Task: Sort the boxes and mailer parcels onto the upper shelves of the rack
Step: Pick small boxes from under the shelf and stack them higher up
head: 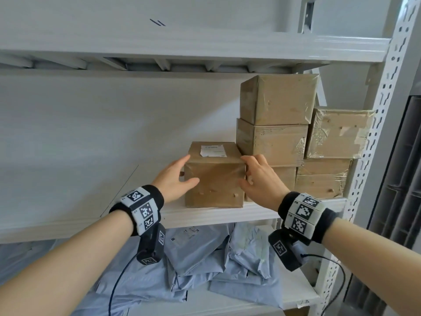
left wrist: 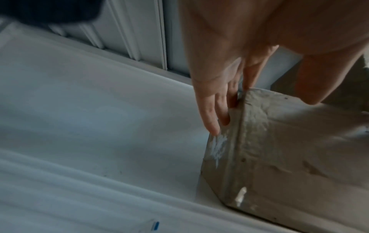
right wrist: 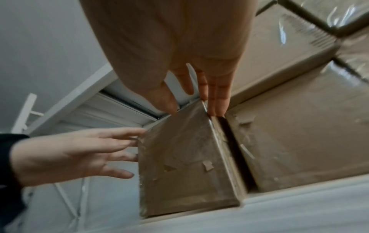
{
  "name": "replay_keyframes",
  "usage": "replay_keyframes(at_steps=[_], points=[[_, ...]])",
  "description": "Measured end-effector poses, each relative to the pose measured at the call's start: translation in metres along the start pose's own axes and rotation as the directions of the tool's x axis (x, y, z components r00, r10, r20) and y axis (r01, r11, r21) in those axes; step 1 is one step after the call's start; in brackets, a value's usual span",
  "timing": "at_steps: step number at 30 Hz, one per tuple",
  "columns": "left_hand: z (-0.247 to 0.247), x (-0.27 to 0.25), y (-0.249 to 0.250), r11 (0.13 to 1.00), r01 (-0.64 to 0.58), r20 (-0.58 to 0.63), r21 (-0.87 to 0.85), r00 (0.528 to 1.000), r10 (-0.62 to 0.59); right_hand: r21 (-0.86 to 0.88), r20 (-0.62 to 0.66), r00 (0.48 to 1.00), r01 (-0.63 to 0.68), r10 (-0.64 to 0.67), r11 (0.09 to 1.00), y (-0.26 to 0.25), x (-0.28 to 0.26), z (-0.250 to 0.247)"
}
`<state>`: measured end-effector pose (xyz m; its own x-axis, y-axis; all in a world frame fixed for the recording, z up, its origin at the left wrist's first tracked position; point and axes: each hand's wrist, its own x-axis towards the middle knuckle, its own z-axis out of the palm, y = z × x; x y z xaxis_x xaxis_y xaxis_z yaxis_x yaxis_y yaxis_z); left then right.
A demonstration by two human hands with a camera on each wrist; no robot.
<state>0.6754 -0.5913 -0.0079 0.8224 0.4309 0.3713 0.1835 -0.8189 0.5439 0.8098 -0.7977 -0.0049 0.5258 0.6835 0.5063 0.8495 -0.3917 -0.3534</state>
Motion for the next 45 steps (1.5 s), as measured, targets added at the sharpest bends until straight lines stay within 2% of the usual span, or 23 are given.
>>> replay_keyframes(at_steps=[4,9,15,18,22,26,28,32,34,38,41,43,45], points=[[-0.01,-0.001,-0.002,0.993,0.074,-0.072,-0.092,0.994,-0.081,0.064,0.035,0.999,0.038,-0.04,0.997,-0.01,0.002,0.004],[-0.033,-0.015,-0.018,0.963,0.133,-0.194,-0.233,0.964,-0.181,0.11,0.093,0.985,0.133,-0.143,0.985,-0.027,0.004,0.008],[-0.052,-0.019,-0.023,0.909,0.247,-0.278,-0.336,0.896,-0.346,0.129,0.174,0.947,0.249,-0.269,0.96,-0.037,0.006,0.012],[-0.05,-0.017,-0.019,0.892,0.292,-0.295,-0.346,0.868,-0.398,0.109,0.198,0.941,0.257,-0.274,0.96,-0.038,0.014,0.01],[-0.046,-0.017,-0.016,0.852,0.335,-0.282,-0.402,0.84,-0.464,0.095,0.207,0.962,0.163,-0.179,0.982,-0.041,0.046,0.001],[-0.046,-0.024,-0.015,0.729,0.367,-0.145,-0.578,0.833,-0.534,0.115,0.249,0.966,0.035,-0.063,0.993,-0.052,0.099,-0.006],[-0.046,-0.027,-0.013,0.715,0.372,-0.116,-0.592,0.838,-0.533,0.161,0.275,0.961,-0.072,0.026,0.984,-0.056,0.123,-0.006],[-0.044,-0.036,-0.013,0.693,0.359,-0.096,-0.625,0.846,-0.525,0.295,0.393,0.896,-0.334,0.205,0.895,-0.053,0.162,-0.004],[-0.043,-0.043,-0.013,0.667,0.353,-0.066,-0.655,0.854,-0.517,0.333,0.442,0.861,-0.416,0.25,0.846,-0.049,0.172,-0.001],[-0.044,-0.058,-0.019,0.67,0.324,-0.017,-0.668,0.893,-0.449,0.429,0.473,0.832,-0.504,0.289,0.75,-0.039,0.179,0.009],[-0.044,-0.07,-0.025,0.649,0.301,0.026,-0.699,0.917,-0.397,0.535,0.524,0.799,-0.579,0.296,0.616,-0.038,0.169,0.014],[-0.041,-0.075,-0.028,0.624,0.273,0.029,-0.733,0.928,-0.371,0.563,0.52,0.806,-0.572,0.282,0.596,-0.039,0.159,0.013],[-0.039,-0.08,-0.029,0.606,0.24,0.021,-0.758,0.938,-0.346,0.567,0.489,0.83,-0.537,0.269,0.625,-0.042,0.147,0.008]])
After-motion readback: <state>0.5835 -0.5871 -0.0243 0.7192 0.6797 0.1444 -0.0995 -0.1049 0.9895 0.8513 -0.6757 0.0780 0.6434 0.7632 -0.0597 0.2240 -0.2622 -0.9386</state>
